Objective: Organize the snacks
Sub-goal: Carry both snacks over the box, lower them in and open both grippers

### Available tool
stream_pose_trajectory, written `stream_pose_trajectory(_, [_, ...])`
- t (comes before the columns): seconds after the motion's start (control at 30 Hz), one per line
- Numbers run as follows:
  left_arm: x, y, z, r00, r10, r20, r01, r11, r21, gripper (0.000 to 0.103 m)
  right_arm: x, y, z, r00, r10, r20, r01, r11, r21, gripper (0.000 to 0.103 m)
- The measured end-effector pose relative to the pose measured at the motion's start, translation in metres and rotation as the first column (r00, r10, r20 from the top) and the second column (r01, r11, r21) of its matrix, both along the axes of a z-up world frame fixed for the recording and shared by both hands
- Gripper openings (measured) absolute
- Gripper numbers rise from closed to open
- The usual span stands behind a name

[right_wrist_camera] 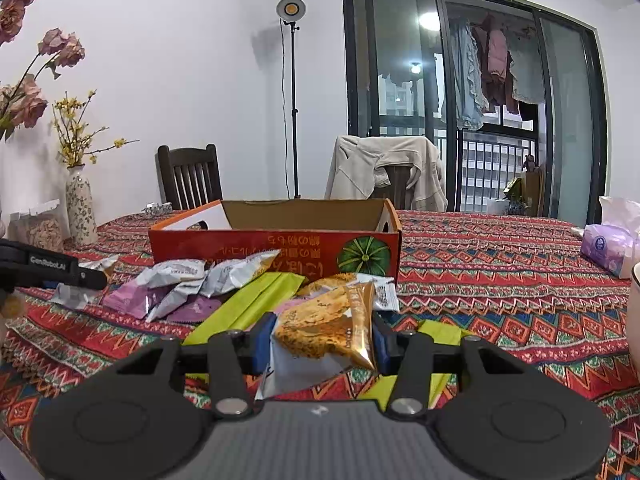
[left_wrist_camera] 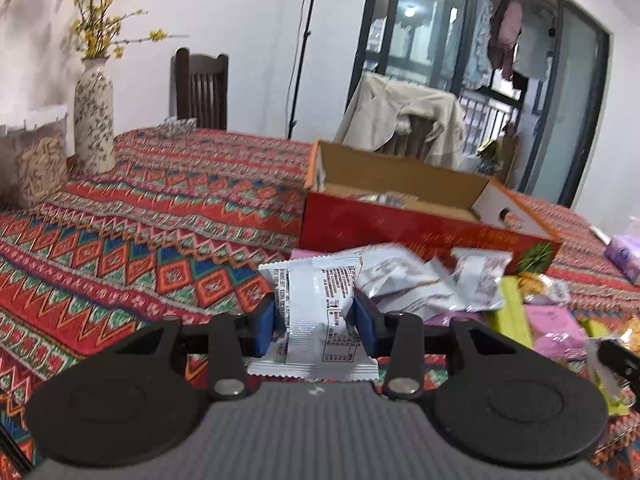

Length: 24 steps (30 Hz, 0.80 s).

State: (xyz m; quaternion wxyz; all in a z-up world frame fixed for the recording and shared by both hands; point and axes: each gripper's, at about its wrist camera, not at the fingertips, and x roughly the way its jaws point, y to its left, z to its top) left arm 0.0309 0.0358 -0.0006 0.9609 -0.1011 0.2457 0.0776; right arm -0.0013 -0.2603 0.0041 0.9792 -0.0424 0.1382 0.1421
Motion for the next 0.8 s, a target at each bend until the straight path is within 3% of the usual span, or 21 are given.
stream_pose_trajectory(0.4, [0.03, -0.019, 0.033, 0.991, -0.073, 0.115, 0.072, 0.997, 0.012, 0.042, 0.035, 0.011, 0.036, 0.996, 0.009, 0.091, -0.012, 1.0, 0.028, 0.047])
stream_pose_trajectory(0.8, [0.098, -0.029, 0.061, 0.984, -0.062, 0.166, 0.061, 0.998, 0.013, 0.042, 0.107, 0.036, 0.08, 0.989, 0.017, 0.146, -0.022, 0.999, 0.036, 0.047])
